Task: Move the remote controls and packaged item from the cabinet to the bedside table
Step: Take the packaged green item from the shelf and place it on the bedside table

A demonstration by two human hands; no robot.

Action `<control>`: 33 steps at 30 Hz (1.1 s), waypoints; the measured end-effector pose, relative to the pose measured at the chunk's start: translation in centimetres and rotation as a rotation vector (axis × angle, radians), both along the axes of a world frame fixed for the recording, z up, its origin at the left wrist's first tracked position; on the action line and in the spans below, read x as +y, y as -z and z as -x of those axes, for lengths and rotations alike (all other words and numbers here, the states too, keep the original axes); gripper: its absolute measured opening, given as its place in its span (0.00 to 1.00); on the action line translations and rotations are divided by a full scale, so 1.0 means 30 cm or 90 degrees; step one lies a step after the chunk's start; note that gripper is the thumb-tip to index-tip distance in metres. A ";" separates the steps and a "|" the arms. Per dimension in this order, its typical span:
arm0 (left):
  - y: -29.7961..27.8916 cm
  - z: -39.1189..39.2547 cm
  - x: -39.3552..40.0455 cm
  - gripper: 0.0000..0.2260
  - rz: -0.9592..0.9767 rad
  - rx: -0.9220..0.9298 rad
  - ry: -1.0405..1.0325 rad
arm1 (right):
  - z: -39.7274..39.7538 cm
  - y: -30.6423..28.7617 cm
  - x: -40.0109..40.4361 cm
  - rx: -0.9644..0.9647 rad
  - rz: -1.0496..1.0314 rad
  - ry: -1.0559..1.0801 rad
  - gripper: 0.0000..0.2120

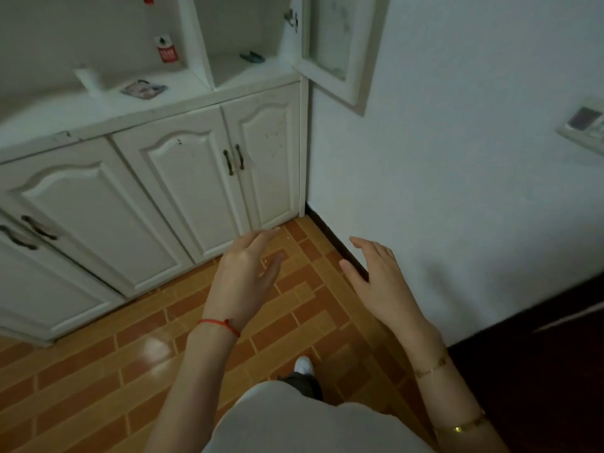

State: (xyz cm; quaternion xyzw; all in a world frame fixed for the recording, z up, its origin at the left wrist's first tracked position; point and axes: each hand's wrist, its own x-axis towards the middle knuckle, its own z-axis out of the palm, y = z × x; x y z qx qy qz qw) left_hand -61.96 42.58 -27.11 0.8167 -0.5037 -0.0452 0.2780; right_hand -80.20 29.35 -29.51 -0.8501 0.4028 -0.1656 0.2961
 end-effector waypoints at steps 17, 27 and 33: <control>0.009 -0.541 -0.618 0.19 -0.011 0.016 -0.057 | -0.619 0.012 -0.677 -0.036 -0.009 -0.073 0.22; -0.027 -0.857 -1.069 0.19 0.024 -0.002 -0.129 | -1.023 -0.016 -1.181 -0.048 0.007 -0.170 0.23; -0.089 -1.046 -1.317 0.19 0.053 -0.017 -0.163 | -1.255 -0.107 -1.445 -0.077 0.031 -0.225 0.23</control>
